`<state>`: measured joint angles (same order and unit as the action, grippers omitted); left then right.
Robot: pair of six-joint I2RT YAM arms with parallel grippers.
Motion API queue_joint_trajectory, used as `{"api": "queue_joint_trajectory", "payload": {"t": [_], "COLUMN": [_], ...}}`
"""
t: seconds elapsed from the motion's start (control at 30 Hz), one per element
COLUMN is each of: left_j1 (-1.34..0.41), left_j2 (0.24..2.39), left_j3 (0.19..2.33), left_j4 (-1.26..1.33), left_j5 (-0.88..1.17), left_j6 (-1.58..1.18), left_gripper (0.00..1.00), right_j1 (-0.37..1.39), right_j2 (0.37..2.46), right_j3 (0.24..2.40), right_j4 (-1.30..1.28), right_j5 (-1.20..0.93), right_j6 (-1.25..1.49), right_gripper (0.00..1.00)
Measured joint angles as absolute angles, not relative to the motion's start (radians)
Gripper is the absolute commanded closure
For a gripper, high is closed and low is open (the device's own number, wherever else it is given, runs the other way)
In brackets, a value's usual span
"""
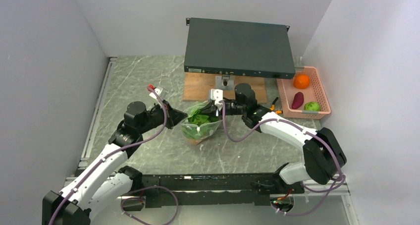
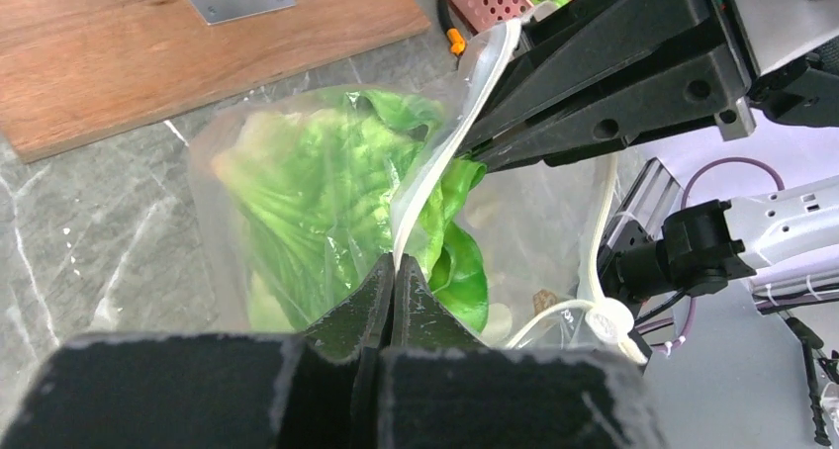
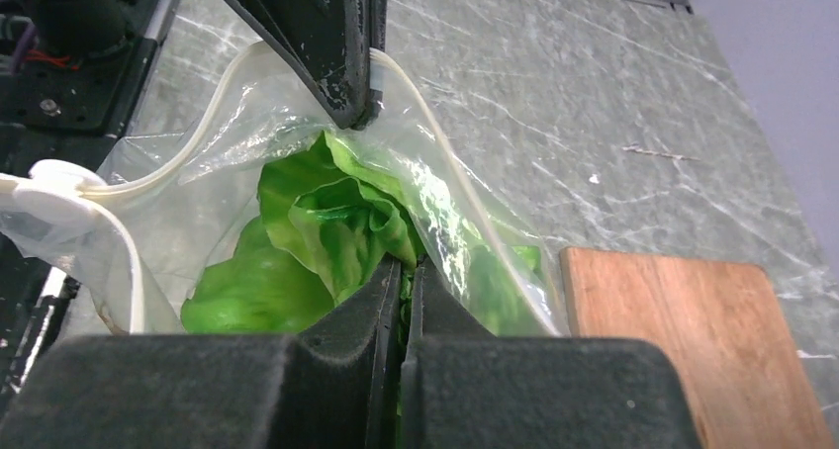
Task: Open the zip-top bag and remove the fake food
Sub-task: Pick up the fake vegetable from the zipper food storage bag.
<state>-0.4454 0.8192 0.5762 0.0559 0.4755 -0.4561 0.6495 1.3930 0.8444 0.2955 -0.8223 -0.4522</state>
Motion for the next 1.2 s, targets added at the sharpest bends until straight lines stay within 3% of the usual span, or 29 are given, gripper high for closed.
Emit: {"api": "queue_joint_trajectory", "payload": {"t": [0.33, 0.63, 0.93, 1.2], "left_j1": [-0.424, -0.415, -0.413, -0.409], "left_j2": [0.767, 0.862, 0.858, 0.915], "left_j3": [0.548, 0.547, 0.535, 0.533], "left_j4": [0.031, 0.067, 0.105, 0.093], "left_j5": [0.473, 0.542, 0.557, 0.591], "left_j6": [-0.436, -0.459, -0.456, -0.455], "left_gripper": [1.0, 1.0, 1.0, 1.0], "right_j1": [0.643, 0.745, 0.601, 0.724], "right_j2": [1.374, 1.328, 1.354, 1.317], "right_j3": [0.851, 0.855, 0.888, 0.888], "right_j4": [0.238, 0.192, 0.31, 0.277], "right_j5": [-0.884, -0.859, -0.797, -0.854], "right_j6": [-0.403, -0.384, -0.182, -0.25], "right_gripper": [1.0, 1.0, 1.0, 1.0]}}
